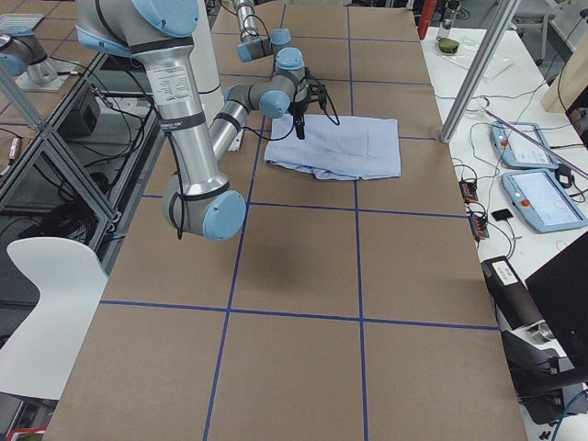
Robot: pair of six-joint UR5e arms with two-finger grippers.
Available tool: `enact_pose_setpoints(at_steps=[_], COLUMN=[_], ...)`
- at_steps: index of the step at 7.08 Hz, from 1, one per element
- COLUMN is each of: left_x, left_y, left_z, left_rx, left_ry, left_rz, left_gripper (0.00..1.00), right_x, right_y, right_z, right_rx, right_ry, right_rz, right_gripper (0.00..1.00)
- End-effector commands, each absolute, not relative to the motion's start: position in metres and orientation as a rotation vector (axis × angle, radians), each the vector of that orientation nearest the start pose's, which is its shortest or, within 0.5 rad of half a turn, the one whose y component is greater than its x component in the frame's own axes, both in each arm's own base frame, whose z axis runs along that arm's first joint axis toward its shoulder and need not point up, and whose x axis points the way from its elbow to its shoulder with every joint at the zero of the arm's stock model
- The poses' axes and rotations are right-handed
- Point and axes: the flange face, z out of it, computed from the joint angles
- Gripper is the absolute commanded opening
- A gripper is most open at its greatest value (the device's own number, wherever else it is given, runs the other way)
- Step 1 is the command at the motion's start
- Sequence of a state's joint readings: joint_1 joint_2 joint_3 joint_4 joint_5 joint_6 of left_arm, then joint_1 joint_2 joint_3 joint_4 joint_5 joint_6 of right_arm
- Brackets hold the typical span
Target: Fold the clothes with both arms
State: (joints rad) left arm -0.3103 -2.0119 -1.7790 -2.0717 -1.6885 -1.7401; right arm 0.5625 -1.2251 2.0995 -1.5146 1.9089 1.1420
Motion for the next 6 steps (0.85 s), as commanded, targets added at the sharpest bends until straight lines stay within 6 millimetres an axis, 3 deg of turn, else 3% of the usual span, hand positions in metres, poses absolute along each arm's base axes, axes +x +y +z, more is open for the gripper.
enact_pose_setpoints(at_steps=[1, 6], left_x=[0.560, 0.571], left_y=[-0.286, -0.274], left_z=[0.253, 0.257], left_rx=[-0.057, -0.081], left_ry=[1.115, 1.101], left_rz=[-0.350, -0.351], left_gripper=[0.98, 0.86], right_x=[-0.397, -0.398], right_y=[-0.367, -0.369], right_z=[0.237, 0.240], right_rx=[0.164, 0.163], right_ry=[-0.960, -0.952], right_rz=[-0.035, -0.031], right_gripper=[1.00, 1.00])
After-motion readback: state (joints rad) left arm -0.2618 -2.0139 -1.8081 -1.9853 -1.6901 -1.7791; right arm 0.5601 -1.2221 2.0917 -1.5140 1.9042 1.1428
